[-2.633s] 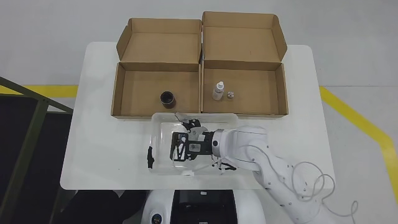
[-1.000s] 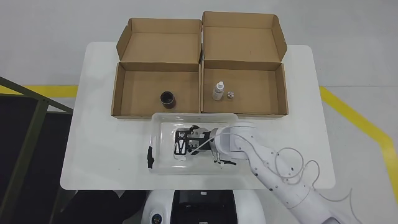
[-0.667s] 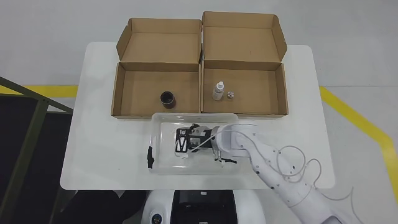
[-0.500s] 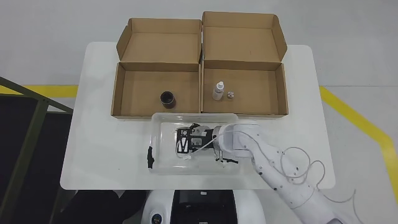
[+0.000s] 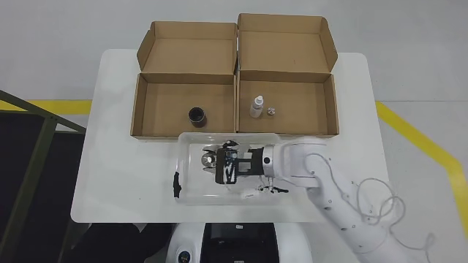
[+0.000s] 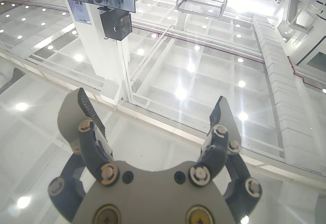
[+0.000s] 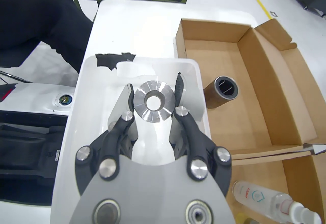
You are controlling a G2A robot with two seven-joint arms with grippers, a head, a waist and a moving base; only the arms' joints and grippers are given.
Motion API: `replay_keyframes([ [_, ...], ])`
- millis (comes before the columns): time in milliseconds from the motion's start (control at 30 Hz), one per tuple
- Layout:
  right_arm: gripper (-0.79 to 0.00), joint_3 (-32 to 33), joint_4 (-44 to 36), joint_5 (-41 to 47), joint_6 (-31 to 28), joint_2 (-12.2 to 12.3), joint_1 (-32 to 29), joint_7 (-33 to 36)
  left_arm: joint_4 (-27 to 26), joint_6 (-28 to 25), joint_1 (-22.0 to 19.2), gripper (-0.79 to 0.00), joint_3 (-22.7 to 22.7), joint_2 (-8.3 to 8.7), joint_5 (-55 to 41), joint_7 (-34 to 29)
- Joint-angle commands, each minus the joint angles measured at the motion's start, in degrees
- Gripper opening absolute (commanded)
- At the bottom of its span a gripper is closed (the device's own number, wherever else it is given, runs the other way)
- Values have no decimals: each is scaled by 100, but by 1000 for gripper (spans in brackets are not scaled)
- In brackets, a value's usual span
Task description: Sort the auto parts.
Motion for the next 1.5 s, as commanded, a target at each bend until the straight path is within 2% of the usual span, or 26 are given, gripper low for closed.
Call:
replay_keyframes([
  [0,-785,126,-119,140,0,22,-11,-59,0,0,0,0,0,0,0,0],
  [367,-785,869,-746,788,35,163,-134,-263,0,0,0,0,0,0,0,0],
  [1067,-785,2149,-1495,1269,-60,399,-847,-1342,0,0,0,0,0,0,0,0],
  [1467,-785,2440,-1595,1398,-35,473,-1076,-1709,0,0,0,0,0,0,0,0],
])
